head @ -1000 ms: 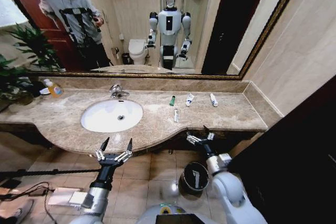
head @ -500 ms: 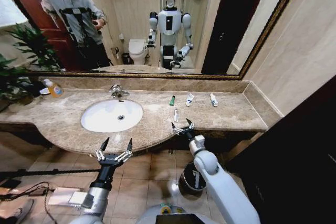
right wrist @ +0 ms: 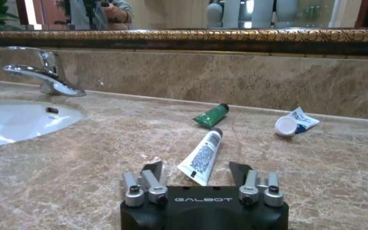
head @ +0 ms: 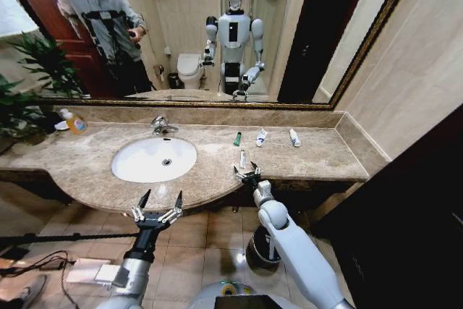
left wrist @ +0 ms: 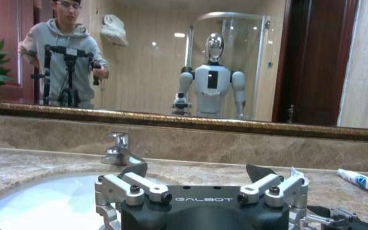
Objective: Pick up the trash from the sink and place it in the trash bin.
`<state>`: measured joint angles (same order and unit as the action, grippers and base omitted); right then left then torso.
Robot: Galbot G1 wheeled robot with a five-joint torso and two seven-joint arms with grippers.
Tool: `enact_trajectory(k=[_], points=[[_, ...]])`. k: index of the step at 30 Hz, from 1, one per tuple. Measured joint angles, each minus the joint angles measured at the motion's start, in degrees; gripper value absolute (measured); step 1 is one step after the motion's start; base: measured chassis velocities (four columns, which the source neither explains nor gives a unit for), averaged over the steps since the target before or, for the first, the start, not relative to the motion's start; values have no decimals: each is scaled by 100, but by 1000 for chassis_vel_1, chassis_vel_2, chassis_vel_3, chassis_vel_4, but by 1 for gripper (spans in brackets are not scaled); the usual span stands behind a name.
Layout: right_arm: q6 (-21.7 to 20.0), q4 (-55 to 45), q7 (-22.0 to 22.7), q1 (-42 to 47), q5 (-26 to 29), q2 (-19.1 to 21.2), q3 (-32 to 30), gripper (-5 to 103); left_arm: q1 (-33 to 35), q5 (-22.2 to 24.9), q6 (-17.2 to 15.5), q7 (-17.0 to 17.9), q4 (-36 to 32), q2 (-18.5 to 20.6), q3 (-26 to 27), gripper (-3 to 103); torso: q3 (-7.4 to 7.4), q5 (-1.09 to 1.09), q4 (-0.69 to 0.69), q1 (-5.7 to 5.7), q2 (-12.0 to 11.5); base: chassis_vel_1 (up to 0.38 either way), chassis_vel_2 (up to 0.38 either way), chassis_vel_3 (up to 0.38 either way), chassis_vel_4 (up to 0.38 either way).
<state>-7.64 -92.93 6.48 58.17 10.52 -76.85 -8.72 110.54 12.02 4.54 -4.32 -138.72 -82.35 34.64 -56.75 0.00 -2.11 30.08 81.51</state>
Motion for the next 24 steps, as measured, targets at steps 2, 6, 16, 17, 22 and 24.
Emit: enact_trajectory(k=[2, 6, 16, 17, 22, 24], points=[[8, 23, 13, -13, -3, -14, 0, 63, 0, 0, 0, 0, 0, 0, 0, 100, 0, 0, 0, 0, 0, 0, 0, 0, 0], [11, 53, 77, -33, 22, -36, 1, 47, 0, 0, 0, 0, 0, 0, 0, 100, 0, 0, 0, 0, 0, 0, 0, 0, 0], [23, 79, 125, -20, 45, -66, -21, 9, 0, 0, 0, 0, 0, 0, 0, 100, 0, 0, 0, 0, 0, 0, 0, 0, 0], [23, 77, 129, -18, 45, -66, -20, 9, 0, 0, 0, 0, 0, 0, 0, 100, 0, 0, 0, 0, 0, 0, 0, 0, 0], [10, 2, 143, 17, 56, -55, -17, 0, 0, 0, 0, 0, 0, 0, 0, 100, 0, 0, 0, 0, 0, 0, 0, 0, 0], [5, -54, 144, 54, 71, -36, -27, 0, 0, 0, 0, 0, 0, 0, 0, 100, 0, 0, 0, 0, 0, 0, 0, 0, 0]])
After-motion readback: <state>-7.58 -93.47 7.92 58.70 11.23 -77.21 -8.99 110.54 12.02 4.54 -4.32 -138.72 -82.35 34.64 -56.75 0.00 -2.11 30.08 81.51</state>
